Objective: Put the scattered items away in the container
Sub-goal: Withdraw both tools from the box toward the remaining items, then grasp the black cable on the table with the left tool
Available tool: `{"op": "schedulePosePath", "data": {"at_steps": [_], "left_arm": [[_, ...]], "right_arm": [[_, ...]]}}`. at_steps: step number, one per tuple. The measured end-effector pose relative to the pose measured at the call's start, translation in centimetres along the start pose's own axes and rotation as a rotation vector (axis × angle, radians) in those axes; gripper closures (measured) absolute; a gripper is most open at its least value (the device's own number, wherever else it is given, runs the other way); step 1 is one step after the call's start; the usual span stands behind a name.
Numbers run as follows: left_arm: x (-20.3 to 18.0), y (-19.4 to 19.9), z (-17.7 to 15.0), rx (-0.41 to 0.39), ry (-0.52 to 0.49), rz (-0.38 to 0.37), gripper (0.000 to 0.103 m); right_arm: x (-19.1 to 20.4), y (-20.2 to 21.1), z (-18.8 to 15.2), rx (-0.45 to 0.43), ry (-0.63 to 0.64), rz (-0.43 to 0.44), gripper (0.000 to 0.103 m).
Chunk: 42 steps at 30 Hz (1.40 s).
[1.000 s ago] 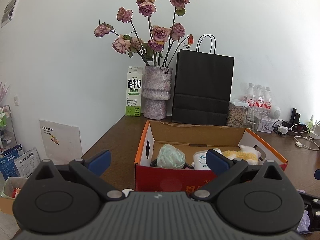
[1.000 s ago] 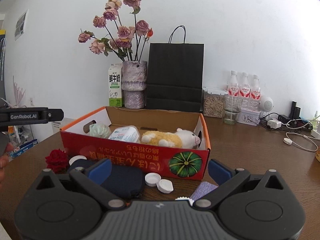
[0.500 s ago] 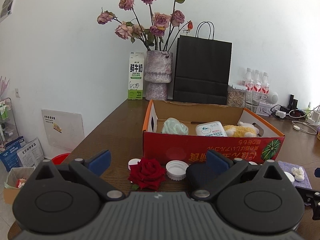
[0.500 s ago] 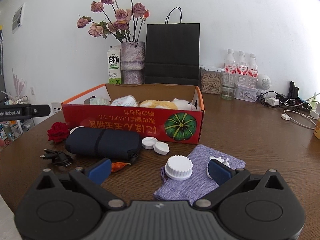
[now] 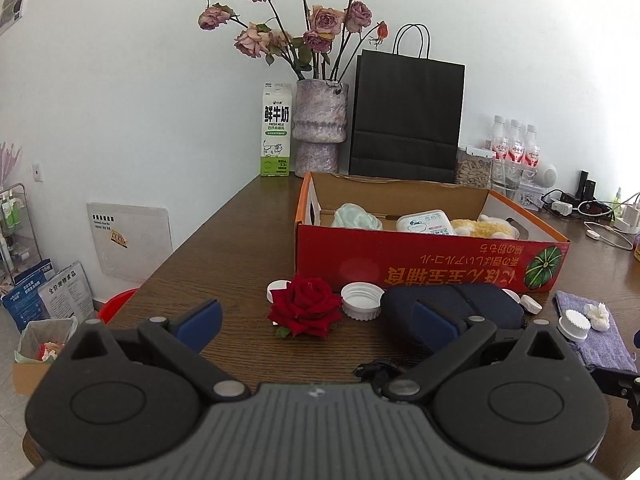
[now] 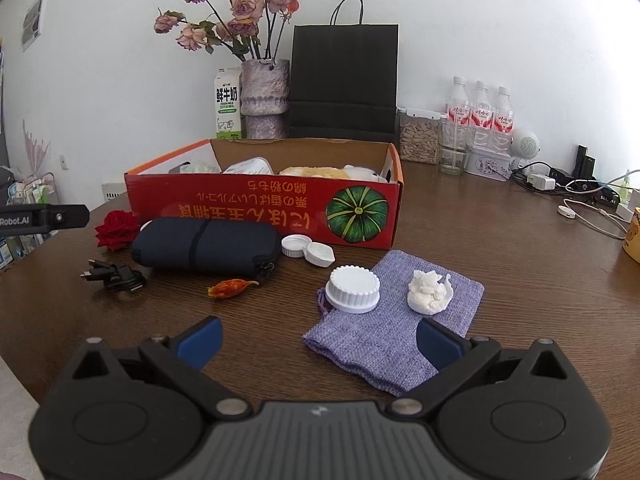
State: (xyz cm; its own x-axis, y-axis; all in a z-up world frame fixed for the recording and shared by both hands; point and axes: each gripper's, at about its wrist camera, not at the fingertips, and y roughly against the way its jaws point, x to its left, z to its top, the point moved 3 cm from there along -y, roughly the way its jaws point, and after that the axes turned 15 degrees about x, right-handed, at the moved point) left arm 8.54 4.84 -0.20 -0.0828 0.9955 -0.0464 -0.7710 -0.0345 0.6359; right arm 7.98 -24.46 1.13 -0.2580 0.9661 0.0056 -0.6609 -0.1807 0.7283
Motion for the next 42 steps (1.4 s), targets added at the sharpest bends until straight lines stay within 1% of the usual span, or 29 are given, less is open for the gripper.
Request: {"op": "schedulePosePath", "data": {"at_steps": [7, 15, 23, 26, 30, 32, 33, 34, 36, 38, 39, 42], "left_arm": [[0.0, 0.0, -0.7, 0.027, 0.002, -0.003, 0.000], [-0.9, -0.4, -1.6, 0.069, -0.041, -0.023, 0.000], [-2.4, -2.2, -2.1, 0.126, -0.089, -0.046, 0.000], [-3.4, -3.5, -2.1, 0.159, -0.129, -0.044, 0.000], [-4.2, -5.1, -2.3, 0.206, -0.154, -0.040, 0.000], [-4.3, -5.3, -2.5, 0.212, -0.148, -0.061, 0.007], [-4.3, -5.2, -2.5, 0.205, -0.149, -0.067, 0.016], [-4.4, -5.0, -2.5, 0.198, -0.158, -0.067, 0.029], [-4.6, -4.6, -2.5, 0.196, -0.167, -0.082, 0.044], [-4.7, -4.4, -2.6, 0.195, -0.175, -0.087, 0.049], [-4.6, -4.3, -2.6, 0.194, -0.173, -0.091, 0.053], [-4.3, -3.9, -2.6, 0.190, -0.158, -0.104, 0.057]], "right_arm": [[-0.2, -0.4, -0.4, 0.019, -0.011, -0.011, 0.000], [-0.3, -0.6, -0.7, 0.026, -0.022, -0.009, 0.000], [-0.4, -0.8, -0.6, 0.024, -0.035, -0.011, 0.000], [-0.6, -0.7, -0.5, 0.023, -0.042, -0.017, 0.000], [-0.9, -0.6, -0.6, 0.022, -0.047, -0.017, 0.000], [-1.0, -0.6, -0.6, 0.022, -0.052, -0.016, 0.000], [-1.1, -0.6, -0.6, 0.023, -0.054, -0.017, 0.000], [-1.1, -0.6, -0.6, 0.023, -0.056, -0.017, 0.000], [-1.2, -0.7, -0.6, 0.025, -0.060, -0.016, 0.000], [-1.2, -0.7, -0.6, 0.024, -0.061, -0.012, 0.000], [-1.2, -0.7, -0.6, 0.023, -0.061, -0.011, 0.000], [-1.1, -0.7, -0.7, 0.023, -0.061, -0.010, 0.000]]}}
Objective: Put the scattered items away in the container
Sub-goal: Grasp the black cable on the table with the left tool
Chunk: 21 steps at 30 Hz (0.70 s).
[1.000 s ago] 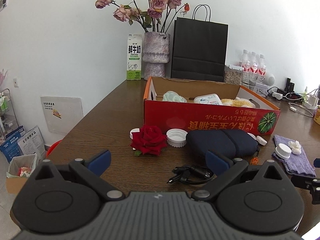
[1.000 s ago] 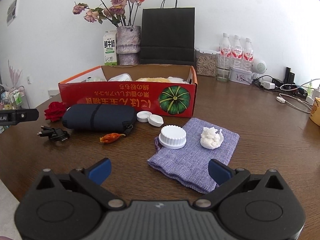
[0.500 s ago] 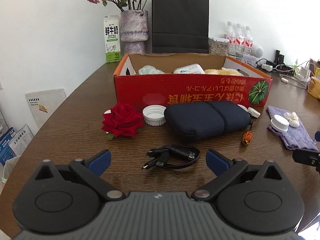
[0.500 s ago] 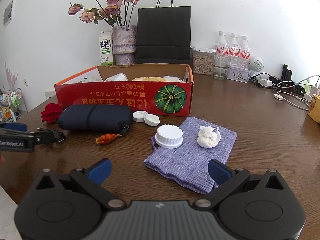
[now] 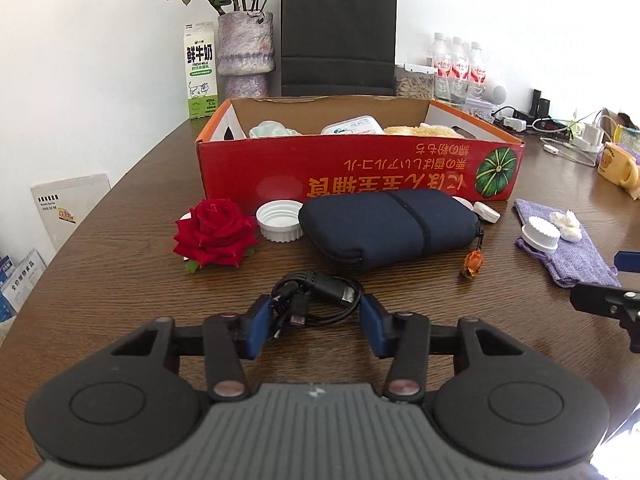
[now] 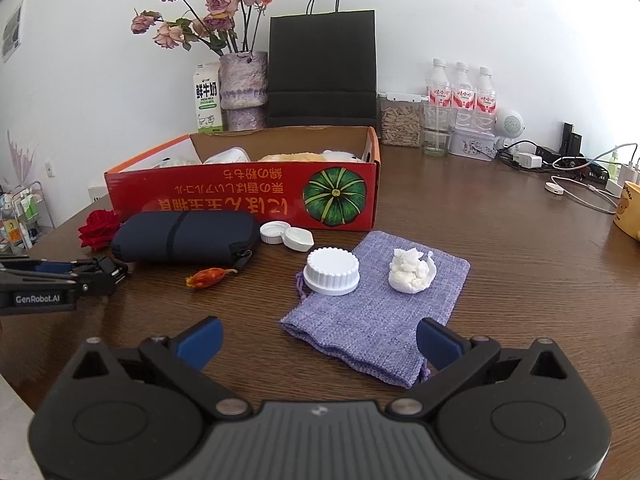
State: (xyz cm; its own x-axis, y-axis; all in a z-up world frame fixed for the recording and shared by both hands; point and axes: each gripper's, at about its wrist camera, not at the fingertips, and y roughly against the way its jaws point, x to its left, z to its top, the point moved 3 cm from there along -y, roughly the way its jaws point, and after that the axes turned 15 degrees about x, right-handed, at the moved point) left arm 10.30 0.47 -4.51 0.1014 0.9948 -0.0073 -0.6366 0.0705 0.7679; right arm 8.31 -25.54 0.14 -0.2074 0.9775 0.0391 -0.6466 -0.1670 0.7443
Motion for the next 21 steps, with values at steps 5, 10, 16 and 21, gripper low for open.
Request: {"op": "schedulePosePath", "data": {"at_steps": [5, 10, 16, 21], "left_arm": [[0.2, 0.4, 0.0, -0.015, 0.010, -0.009, 0.064], [0.4, 0.8, -0.1, -0.028, 0.021, -0.017, 0.070], [0.8, 1.5, -0.1, -0.046, 0.034, -0.019, 0.073], [1.1, 2.0, 0.0, -0.062, 0.047, -0.018, 0.073]], "right_arm": [[0.1, 0.1, 0.0, -0.003, 0.002, 0.002, 0.000], [0.1, 0.1, 0.0, -0.005, 0.000, 0.002, 0.000], [0.0, 0.1, 0.2, -0.009, -0.002, 0.005, 0.000], [-0.3, 0.1, 0.8, -0.025, 0.002, -0.005, 0.000]]}}
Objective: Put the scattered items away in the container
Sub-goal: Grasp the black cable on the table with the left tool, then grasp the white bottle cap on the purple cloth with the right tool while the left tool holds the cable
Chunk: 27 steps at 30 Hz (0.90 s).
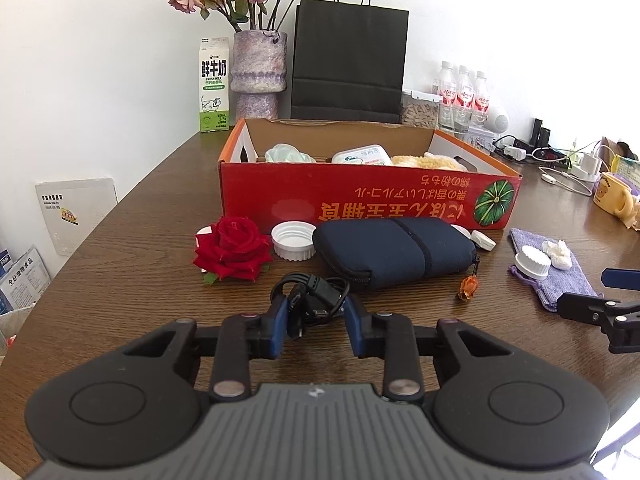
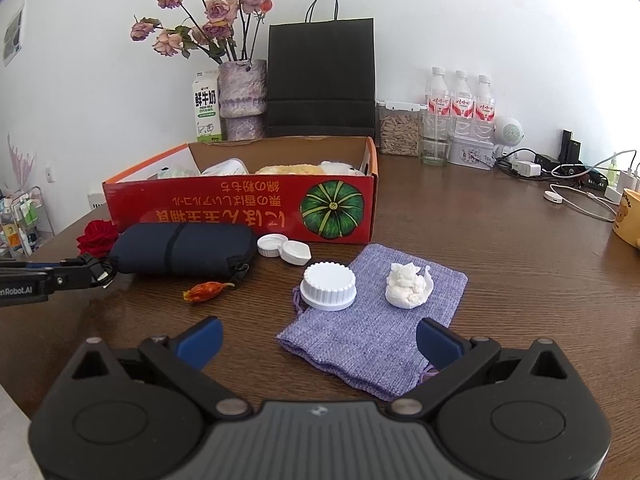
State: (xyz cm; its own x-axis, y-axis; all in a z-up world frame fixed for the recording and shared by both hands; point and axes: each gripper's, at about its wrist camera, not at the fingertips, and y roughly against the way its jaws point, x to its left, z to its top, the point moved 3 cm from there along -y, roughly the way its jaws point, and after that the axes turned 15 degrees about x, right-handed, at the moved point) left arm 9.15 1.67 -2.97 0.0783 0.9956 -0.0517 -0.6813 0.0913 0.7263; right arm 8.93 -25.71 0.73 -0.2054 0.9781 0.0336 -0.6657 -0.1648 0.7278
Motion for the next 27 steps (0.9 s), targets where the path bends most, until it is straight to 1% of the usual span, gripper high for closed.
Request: {"op": "schedulePosePath", "data": {"at_steps": [5, 9, 11, 12, 17, 20, 21, 22, 23, 24, 25, 27], "left_arm": [[0.3, 0.6, 0.2, -0.023, 0.006, 0.003, 0.073], [0.4, 0.9, 0.4, -0.038, 0.010, 0.007, 0.073], [0.5, 0.9, 0.4, -0.038, 0.011, 0.007, 0.074], [0.5, 0.9, 0.4, -0.038, 0.012, 0.006, 0.074], [0.7, 0.8, 0.4, -0.035, 0.015, 0.006, 0.074], [0.8, 0.6, 0.4, -0.032, 0.018, 0.005, 0.074], [0.8, 0.6, 0.4, -0.031, 0.019, 0.005, 0.074], [0.8, 0.5, 0.4, -0.029, 0.020, 0.004, 0.074], [0.8, 0.5, 0.3, -0.029, 0.020, 0.003, 0.074], [0.8, 0.5, 0.3, -0.029, 0.020, 0.003, 0.074], [0.8, 0.5, 0.3, -0.029, 0.020, 0.003, 0.074], [0.8, 0.5, 0.3, -0.030, 0.022, 0.003, 0.074]], "right_arm": [[-0.1, -0.4, 1.0, -0.015, 0.004, -0.008, 0.001], [-0.2, -1.2, 2.2, -0.014, -0.013, 0.011, 0.009], [-0.2, -1.9, 2.7, -0.003, -0.014, 0.009, 0.015], [-0.2, -2.3, 3.0, 0.003, -0.013, 0.008, 0.020], [-0.3, -4.0, 3.8, 0.039, -0.028, 0.013, 0.022], [-0.5, -4.7, 4.0, 0.063, -0.042, 0.027, 0.026], [-0.5, -5.0, 4.0, 0.076, -0.043, 0.034, 0.031], [-0.5, -5.2, 4.0, 0.088, -0.043, 0.040, 0.039], [-0.5, -5.2, 3.9, 0.082, -0.041, 0.031, 0.044], [-0.5, -5.2, 3.8, 0.079, -0.041, 0.027, 0.062], [-0.5, -5.1, 3.8, 0.074, -0.045, 0.036, 0.064], [-0.7, -4.8, 3.7, 0.063, -0.053, 0.051, 0.064]]}}
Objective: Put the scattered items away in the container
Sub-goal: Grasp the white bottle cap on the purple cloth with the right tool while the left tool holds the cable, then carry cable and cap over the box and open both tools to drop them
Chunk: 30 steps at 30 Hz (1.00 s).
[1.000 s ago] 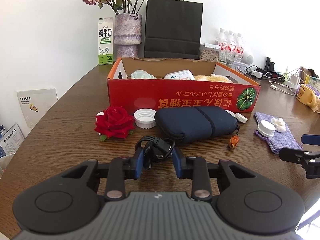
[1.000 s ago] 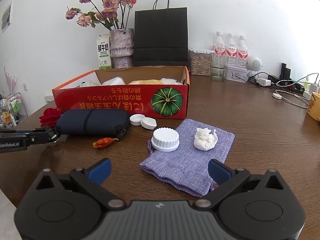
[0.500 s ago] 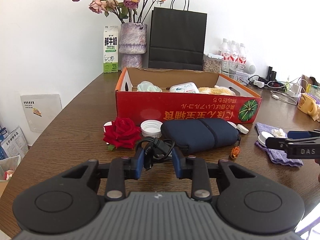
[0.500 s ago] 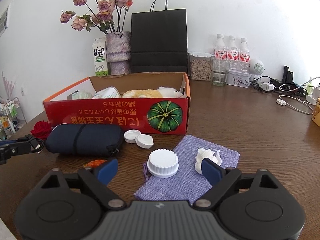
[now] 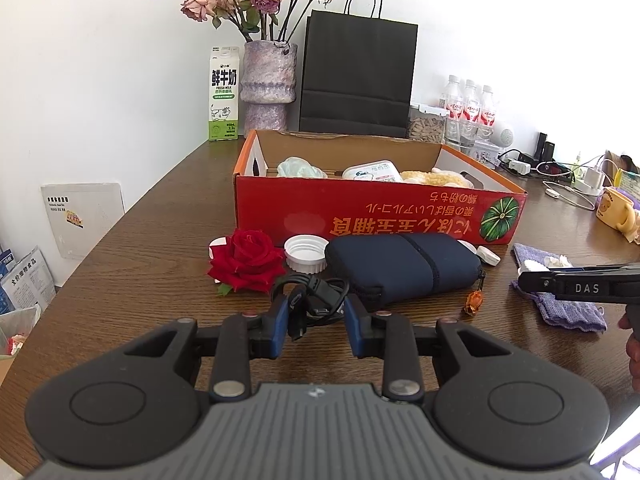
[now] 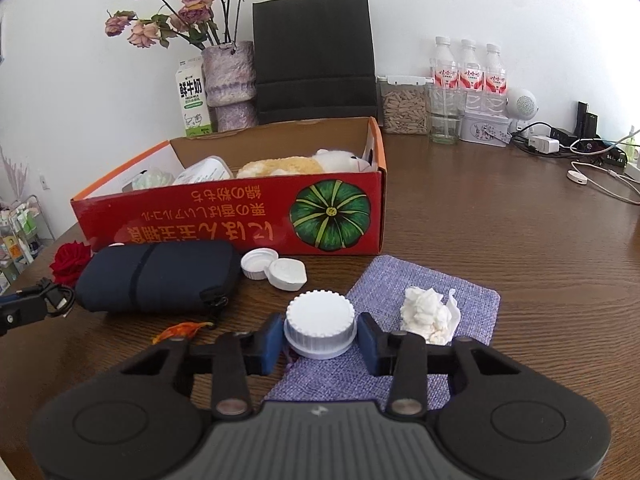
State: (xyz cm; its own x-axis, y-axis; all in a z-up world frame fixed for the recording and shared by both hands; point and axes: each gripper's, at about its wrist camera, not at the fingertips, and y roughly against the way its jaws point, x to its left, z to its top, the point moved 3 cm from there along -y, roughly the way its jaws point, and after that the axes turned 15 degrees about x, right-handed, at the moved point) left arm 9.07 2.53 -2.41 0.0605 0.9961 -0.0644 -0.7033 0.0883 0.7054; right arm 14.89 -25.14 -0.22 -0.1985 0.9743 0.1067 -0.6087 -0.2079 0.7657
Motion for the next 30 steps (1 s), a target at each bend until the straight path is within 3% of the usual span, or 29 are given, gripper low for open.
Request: {"op": "schedulePosePath", "data": {"at_steps": [18, 30], "left_arm": [[0.2, 2.1, 0.7, -0.067, 0.001, 0.007, 0.076], [-0.1, 3.9, 5.0, -0.204, -0.011, 0.000, 0.076]], "right_arm": [[0.2, 4.8, -0.2, -0.149, 0.026, 0.017, 0.064], [2.7, 5.7, 3.8, -0.241, 0.089, 0.049, 0.064]]}}
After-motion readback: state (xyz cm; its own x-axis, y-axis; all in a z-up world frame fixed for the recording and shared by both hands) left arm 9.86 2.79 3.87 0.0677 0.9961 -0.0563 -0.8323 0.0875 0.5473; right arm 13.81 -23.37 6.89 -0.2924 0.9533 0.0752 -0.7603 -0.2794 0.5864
